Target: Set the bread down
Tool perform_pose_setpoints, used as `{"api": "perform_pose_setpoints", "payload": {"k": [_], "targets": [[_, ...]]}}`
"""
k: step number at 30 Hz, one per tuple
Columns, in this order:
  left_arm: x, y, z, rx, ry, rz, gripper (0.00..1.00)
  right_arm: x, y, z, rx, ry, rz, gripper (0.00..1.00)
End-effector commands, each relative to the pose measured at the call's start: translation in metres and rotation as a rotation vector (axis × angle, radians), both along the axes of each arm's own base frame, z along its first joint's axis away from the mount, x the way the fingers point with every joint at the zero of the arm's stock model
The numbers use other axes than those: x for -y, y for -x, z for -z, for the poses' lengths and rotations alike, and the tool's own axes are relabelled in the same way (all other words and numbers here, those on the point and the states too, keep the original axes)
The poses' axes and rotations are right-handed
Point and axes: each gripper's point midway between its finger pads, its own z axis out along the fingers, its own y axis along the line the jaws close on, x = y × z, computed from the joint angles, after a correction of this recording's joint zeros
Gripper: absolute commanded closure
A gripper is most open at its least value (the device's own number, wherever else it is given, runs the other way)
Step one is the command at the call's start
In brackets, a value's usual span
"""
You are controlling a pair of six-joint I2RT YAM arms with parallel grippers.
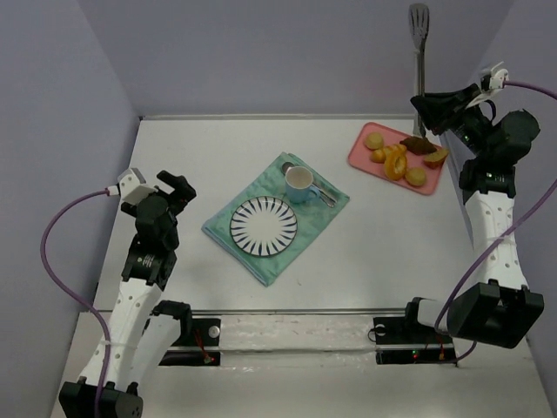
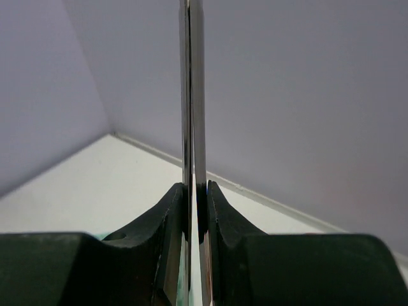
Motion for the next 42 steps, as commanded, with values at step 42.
{"api": "perform_pose_setpoints", "payload": {"k": [42], "targets": [[0.012, -0.001, -0.001, 0.069, 0.026, 0.069, 0.01, 0.032, 0.02, 0.249, -0.992, -0.002, 0.775, 0.47]]}}
